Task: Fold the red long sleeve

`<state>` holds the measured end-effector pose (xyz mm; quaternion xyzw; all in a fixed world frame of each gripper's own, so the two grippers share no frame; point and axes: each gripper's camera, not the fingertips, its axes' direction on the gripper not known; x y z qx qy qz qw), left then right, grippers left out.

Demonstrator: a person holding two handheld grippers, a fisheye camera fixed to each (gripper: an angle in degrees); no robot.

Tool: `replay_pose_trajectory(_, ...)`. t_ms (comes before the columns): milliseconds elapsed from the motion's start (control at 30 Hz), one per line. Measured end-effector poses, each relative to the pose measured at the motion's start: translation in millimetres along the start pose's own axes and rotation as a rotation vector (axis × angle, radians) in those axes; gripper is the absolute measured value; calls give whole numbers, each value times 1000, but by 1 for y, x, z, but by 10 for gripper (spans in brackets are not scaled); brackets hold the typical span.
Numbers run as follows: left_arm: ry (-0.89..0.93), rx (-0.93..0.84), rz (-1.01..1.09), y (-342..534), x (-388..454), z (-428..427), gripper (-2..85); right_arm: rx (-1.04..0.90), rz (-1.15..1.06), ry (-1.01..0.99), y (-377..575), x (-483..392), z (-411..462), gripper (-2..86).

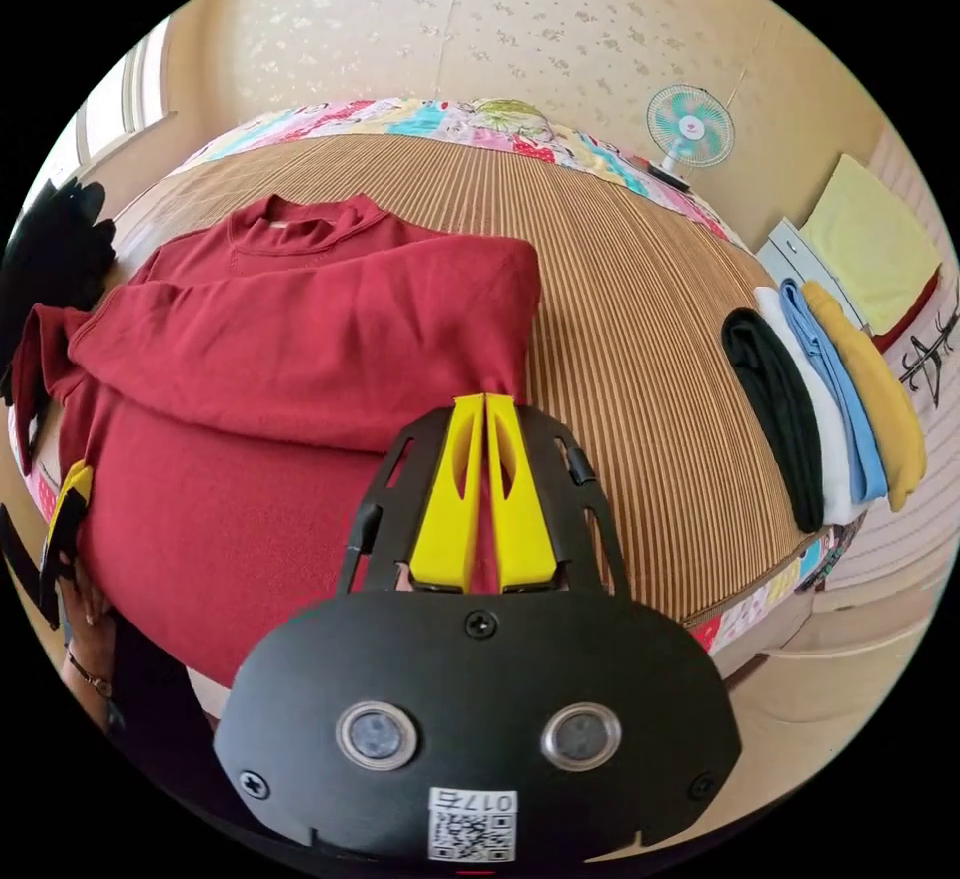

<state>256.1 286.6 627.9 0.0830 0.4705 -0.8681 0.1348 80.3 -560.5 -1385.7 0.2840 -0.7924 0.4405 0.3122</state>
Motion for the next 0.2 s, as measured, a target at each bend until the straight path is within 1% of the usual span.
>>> replay_pose_trajectory(100,5,-6,-6,-10,4,8,9,-8,67,38,6,8,-1,3)
replay_pose_trajectory(200,-5,-8,4,-20,11,18,14,-10,113,-37,14,30,-1,4)
